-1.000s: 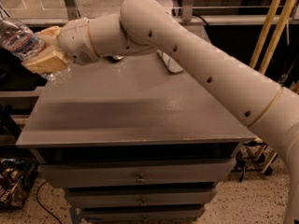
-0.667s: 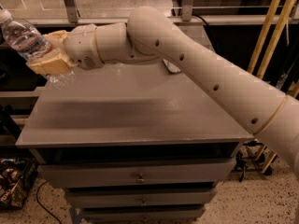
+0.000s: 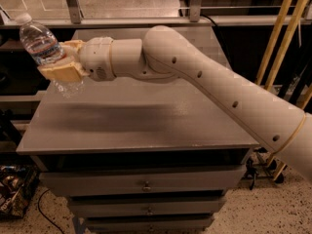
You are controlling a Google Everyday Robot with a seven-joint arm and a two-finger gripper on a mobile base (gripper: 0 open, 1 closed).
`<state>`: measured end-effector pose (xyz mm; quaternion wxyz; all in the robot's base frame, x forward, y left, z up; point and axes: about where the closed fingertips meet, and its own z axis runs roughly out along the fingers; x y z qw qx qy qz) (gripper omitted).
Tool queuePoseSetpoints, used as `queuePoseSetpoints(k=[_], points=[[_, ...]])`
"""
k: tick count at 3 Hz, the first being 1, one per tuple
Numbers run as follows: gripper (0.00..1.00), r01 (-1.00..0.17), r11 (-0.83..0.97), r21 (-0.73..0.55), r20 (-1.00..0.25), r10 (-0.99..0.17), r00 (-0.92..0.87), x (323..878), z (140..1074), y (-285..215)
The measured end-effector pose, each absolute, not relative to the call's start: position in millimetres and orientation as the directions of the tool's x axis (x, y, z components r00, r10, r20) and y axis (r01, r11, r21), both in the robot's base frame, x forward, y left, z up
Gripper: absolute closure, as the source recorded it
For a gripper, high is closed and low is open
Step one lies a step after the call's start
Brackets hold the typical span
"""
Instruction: Place water bottle upright
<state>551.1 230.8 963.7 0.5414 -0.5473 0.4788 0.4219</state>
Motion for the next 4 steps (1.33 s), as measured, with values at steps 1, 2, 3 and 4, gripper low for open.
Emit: queuePoseSetpoints(k=[1, 2, 3, 4], points=[[1.00, -0.980, 0.069, -0.185, -0.983, 0.002, 0.186, 556, 952, 227], [1.00, -0.976, 0.081, -0.202, -0.978, 0.032, 0.205, 557, 947, 226], [1.00, -0.969, 0.098, -0.229, -0.973, 0.022, 0.232, 558, 937, 221], [1.00, -0.963, 0.101, -0.248, -0.968, 0.016, 0.251, 559, 932, 220]])
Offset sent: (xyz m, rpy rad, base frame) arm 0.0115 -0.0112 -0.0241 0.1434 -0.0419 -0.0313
